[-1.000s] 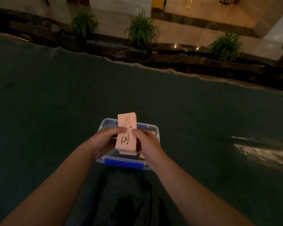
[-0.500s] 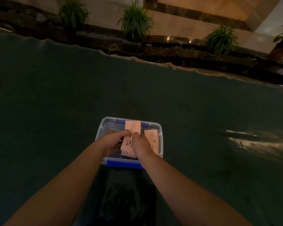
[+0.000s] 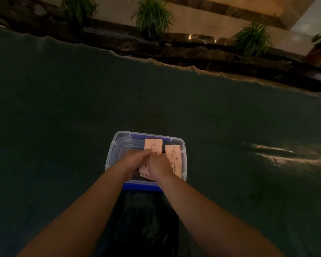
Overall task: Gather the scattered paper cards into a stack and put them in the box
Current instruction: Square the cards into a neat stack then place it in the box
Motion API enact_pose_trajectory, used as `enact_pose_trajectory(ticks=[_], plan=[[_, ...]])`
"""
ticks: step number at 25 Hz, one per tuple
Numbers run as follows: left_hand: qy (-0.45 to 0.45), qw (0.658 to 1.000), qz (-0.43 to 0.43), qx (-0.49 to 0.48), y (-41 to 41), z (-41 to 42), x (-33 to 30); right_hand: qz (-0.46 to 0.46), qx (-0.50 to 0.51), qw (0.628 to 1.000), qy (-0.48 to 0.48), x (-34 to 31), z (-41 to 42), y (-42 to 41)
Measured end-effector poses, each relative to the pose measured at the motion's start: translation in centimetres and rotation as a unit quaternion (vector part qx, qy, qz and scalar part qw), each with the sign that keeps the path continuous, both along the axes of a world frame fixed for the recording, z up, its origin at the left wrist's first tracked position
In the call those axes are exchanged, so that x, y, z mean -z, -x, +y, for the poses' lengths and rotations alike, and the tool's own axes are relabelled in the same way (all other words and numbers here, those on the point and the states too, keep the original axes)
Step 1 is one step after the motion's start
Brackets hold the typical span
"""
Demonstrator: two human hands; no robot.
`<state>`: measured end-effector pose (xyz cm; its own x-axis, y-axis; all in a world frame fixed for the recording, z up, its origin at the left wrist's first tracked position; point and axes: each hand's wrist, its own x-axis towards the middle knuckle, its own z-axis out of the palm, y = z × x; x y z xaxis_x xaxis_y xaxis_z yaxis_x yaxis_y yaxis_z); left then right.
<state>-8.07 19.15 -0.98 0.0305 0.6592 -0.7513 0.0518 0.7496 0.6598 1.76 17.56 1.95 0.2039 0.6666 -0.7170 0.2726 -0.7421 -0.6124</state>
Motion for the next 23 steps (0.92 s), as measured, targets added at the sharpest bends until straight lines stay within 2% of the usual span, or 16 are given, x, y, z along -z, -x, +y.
enact_pose_trajectory(ticks=[5,12,18,23], plan=[[-0.008,1.000,0.030,-0.001,-0.5,-0.2,0.5,-0.062,-0.041,0.997,-0.015,0.7,0.1,0.0],[-0.012,0.998,0.054,-0.007,-1.5,-0.5,-0.2,-0.094,-0.037,0.994,-0.048,1.1,-0.4,0.0],[0.012,0.994,0.100,0.046,-2.4,-0.1,-0.8,-0.192,-0.142,0.963,-0.120,0.4,-1.2,-1.1],[0.013,0.994,0.097,0.049,-2.7,-0.2,-0.7,-0.218,-0.105,0.960,-0.138,0.4,-1.2,-1.4]])
